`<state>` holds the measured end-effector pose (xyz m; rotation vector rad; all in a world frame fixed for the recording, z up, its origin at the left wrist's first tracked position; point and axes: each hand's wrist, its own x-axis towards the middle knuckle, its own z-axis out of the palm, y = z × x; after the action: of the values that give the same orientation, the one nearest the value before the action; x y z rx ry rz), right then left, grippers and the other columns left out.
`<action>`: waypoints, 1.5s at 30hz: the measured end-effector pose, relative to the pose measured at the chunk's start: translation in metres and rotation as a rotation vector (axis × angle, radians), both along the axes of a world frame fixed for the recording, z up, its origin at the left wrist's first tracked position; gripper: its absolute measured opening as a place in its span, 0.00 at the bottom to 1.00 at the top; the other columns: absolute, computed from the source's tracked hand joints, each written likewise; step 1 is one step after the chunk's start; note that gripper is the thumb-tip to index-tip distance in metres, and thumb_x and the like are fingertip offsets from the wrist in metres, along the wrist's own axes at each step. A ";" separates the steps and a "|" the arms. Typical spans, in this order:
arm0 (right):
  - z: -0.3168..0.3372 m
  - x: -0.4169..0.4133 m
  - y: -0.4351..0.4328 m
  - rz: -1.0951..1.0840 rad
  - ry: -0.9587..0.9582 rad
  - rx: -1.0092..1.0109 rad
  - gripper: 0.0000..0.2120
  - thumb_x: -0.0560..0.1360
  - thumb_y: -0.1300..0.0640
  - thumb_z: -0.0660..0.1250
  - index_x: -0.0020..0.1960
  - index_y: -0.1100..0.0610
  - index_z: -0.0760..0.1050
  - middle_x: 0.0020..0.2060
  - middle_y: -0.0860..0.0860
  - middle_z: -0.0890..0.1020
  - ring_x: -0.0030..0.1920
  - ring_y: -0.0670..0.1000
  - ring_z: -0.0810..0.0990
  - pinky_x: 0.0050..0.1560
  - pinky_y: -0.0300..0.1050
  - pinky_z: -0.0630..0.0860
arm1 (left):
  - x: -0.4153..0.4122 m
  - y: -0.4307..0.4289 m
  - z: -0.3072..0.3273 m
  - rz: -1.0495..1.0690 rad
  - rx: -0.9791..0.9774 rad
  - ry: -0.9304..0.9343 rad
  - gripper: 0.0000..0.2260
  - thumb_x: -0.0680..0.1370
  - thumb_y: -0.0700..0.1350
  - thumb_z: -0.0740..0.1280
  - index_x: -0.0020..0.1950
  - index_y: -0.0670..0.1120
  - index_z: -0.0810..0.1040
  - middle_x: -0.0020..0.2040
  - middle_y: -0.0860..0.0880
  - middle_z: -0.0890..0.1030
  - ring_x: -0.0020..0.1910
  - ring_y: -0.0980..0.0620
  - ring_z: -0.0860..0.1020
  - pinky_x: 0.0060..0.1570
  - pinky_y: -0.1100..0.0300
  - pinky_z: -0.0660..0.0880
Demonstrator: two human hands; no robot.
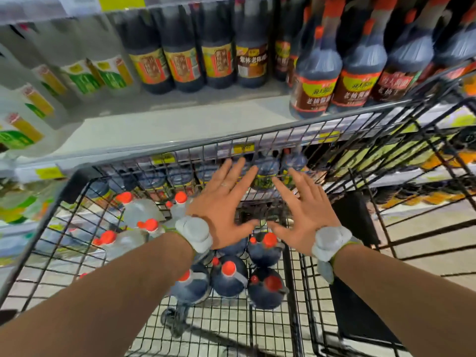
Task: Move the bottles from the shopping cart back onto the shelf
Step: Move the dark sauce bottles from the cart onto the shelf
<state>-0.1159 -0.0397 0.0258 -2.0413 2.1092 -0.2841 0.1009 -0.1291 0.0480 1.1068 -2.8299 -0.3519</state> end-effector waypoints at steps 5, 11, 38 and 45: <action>-0.031 0.007 0.020 0.076 -0.109 0.322 0.48 0.69 0.28 0.63 0.77 0.34 0.35 0.81 0.43 0.42 0.80 0.54 0.40 0.79 0.59 0.45 | 0.004 0.014 -0.021 -0.030 0.076 -0.096 0.48 0.75 0.67 0.65 0.81 0.60 0.33 0.82 0.56 0.33 0.81 0.51 0.32 0.80 0.51 0.44; -0.046 0.026 0.023 0.044 -0.278 0.411 0.36 0.73 0.35 0.65 0.77 0.37 0.55 0.75 0.47 0.69 0.74 0.56 0.67 0.72 0.53 0.67 | 0.002 0.025 -0.038 -0.034 0.127 -0.098 0.48 0.75 0.68 0.65 0.81 0.61 0.33 0.82 0.56 0.34 0.81 0.51 0.32 0.81 0.51 0.42; 0.015 -0.007 -0.024 -0.315 -0.673 0.009 0.06 0.76 0.52 0.71 0.52 0.48 0.75 0.46 0.50 0.82 0.48 0.54 0.80 0.53 0.51 0.78 | -0.037 0.022 -0.034 0.304 0.650 0.311 0.52 0.67 0.55 0.82 0.81 0.64 0.52 0.75 0.54 0.70 0.73 0.52 0.70 0.65 0.65 0.64; 0.052 -0.015 -0.048 -0.257 -0.926 -0.148 0.07 0.75 0.63 0.72 0.52 0.55 0.79 0.37 0.48 0.78 0.37 0.46 0.75 0.39 0.39 0.72 | -0.052 -0.009 -0.010 0.270 0.978 0.376 0.40 0.57 0.52 0.84 0.67 0.56 0.72 0.60 0.54 0.82 0.60 0.52 0.81 0.65 0.54 0.76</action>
<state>-0.1305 -0.0874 0.0782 -1.2624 1.7302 -1.1810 0.0493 -0.1382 0.0377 1.3035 -2.0887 -1.7943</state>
